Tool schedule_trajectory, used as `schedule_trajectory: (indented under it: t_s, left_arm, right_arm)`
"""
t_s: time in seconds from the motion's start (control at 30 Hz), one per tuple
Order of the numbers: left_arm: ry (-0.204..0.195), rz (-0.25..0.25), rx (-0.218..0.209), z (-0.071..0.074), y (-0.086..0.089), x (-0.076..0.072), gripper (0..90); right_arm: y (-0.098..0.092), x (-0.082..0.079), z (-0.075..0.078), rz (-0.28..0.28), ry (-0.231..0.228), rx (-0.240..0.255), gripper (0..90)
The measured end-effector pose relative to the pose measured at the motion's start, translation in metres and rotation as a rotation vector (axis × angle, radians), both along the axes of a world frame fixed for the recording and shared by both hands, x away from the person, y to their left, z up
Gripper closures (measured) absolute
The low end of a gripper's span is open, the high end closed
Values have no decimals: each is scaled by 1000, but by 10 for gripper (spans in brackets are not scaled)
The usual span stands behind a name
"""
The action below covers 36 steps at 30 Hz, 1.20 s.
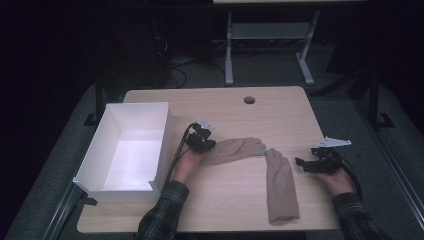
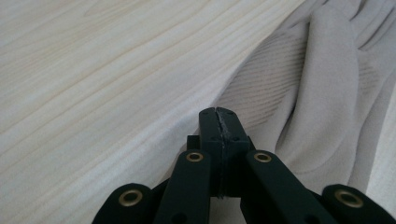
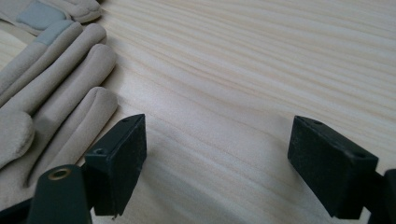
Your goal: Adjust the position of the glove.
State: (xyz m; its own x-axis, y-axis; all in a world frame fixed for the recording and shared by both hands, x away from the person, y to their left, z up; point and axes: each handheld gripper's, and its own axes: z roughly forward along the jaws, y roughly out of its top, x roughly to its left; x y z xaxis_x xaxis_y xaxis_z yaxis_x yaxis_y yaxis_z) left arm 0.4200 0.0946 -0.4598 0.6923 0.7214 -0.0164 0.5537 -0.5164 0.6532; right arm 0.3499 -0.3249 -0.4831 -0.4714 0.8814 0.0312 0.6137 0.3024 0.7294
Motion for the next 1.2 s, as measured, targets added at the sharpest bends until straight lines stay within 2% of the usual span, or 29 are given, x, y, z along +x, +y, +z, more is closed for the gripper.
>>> schedule_trajectory:
  t_s: [0.13, 0.27, 0.47, 0.97, 1.2]
  left_arm:
    - [24, -5, 9, 2, -1, -7, 896]
    - [48, -18, -3, 3, 0, -16, 896]
    - [69, -72, 28, 6, 2, -32, 896]
    - [115, -184, -46, 3, 7, -84, 896]
    - [126, -255, -35, 3, 4, -105, 896]
  right_arm:
    - [0, 0, 0, -1, 0, 0, 191]
    - [0, 0, 0, -1, 1, 0, 191]
    - [0, 0, 0, -1, 1, 0, 191]
    - [0, 0, 0, -1, 0, 0, 191]
    - [0, 0, 0, -1, 1, 0, 190]
